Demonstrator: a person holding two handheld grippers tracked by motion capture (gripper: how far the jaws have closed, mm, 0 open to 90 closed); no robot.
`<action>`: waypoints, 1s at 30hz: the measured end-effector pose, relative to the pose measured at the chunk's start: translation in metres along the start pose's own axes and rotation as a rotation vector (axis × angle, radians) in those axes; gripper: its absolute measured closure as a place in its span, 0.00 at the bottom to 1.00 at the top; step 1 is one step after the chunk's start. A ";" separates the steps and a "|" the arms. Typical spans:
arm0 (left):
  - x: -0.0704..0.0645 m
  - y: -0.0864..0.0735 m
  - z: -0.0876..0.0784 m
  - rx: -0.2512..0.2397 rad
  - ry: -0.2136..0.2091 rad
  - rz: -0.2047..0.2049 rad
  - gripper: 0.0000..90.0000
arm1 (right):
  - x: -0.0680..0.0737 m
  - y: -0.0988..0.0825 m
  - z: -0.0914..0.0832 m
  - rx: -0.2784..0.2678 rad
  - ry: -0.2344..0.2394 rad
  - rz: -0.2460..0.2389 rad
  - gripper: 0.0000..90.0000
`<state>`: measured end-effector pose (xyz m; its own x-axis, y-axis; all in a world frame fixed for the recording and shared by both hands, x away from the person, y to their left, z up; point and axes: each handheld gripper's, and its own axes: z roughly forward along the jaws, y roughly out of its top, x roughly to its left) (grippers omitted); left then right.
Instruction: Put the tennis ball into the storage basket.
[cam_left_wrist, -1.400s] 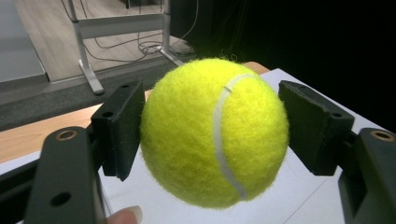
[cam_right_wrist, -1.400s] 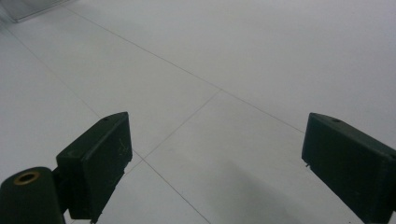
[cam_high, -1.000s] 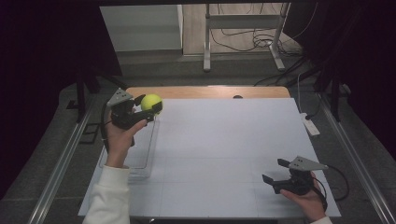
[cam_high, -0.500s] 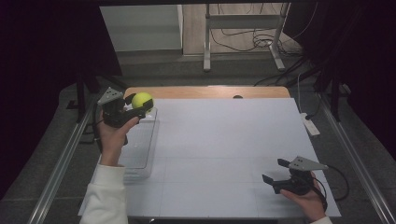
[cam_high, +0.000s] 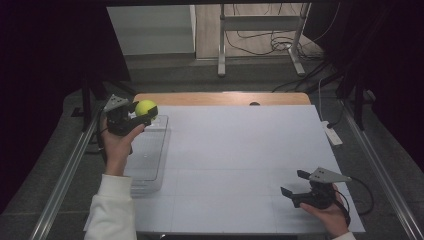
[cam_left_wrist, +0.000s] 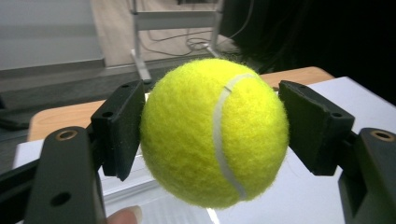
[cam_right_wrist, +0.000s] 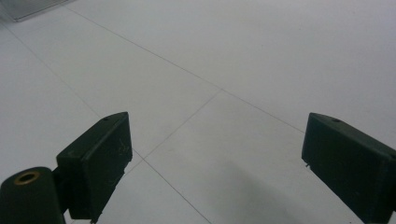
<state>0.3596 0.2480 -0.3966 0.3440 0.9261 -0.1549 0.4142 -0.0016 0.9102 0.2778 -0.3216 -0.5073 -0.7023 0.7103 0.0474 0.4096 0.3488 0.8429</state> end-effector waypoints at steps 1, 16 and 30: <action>0.002 -0.001 0.000 0.000 0.004 -0.007 0.31 | 0.000 0.000 0.000 -0.001 0.000 0.000 0.10; 0.016 -0.007 0.004 0.026 0.058 -0.023 0.31 | 0.000 0.000 0.000 0.000 0.000 -0.002 0.10; 0.029 -0.013 0.011 0.064 0.090 -0.039 0.31 | 0.000 0.000 0.000 0.002 0.000 -0.001 0.10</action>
<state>0.3733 0.2708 -0.4169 0.2507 0.9561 -0.1517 0.4797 0.0134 0.8773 0.2779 -0.3212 -0.5075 -0.7028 0.7099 0.0462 0.4099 0.3510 0.8419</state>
